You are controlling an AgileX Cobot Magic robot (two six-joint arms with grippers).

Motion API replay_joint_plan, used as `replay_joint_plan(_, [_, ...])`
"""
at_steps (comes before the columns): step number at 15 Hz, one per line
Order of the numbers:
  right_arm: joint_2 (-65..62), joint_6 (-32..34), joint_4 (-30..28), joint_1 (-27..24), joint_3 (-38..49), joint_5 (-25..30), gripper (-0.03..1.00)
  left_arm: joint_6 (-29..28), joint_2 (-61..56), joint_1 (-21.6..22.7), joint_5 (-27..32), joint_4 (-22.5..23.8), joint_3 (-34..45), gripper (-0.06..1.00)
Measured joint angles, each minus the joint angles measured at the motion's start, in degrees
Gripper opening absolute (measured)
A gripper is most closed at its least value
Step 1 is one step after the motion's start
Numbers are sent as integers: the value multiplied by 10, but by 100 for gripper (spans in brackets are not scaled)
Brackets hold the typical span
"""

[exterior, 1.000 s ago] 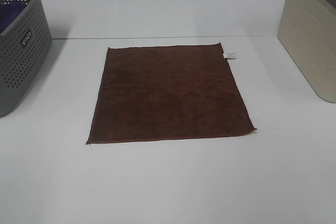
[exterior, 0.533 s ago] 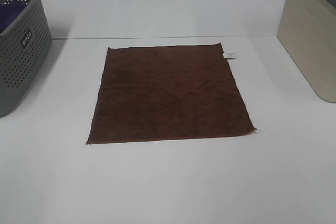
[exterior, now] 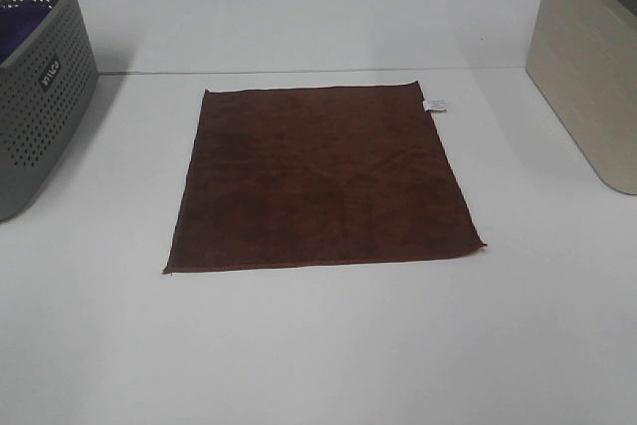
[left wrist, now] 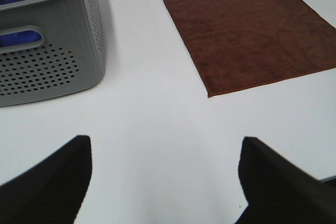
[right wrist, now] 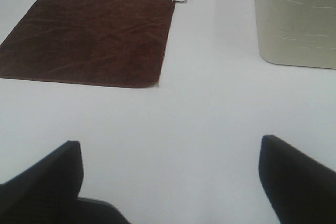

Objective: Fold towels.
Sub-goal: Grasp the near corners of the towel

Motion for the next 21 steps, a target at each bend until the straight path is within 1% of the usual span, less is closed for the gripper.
replay_joint_plan(18, [0, 0, 0, 0, 0, 0, 85, 0, 0, 0, 0, 0, 0, 74])
replay_joint_plan(21, [0, 0, 2, 0, 0, 0, 85, 0, 0, 0, -9, -1, -3, 74])
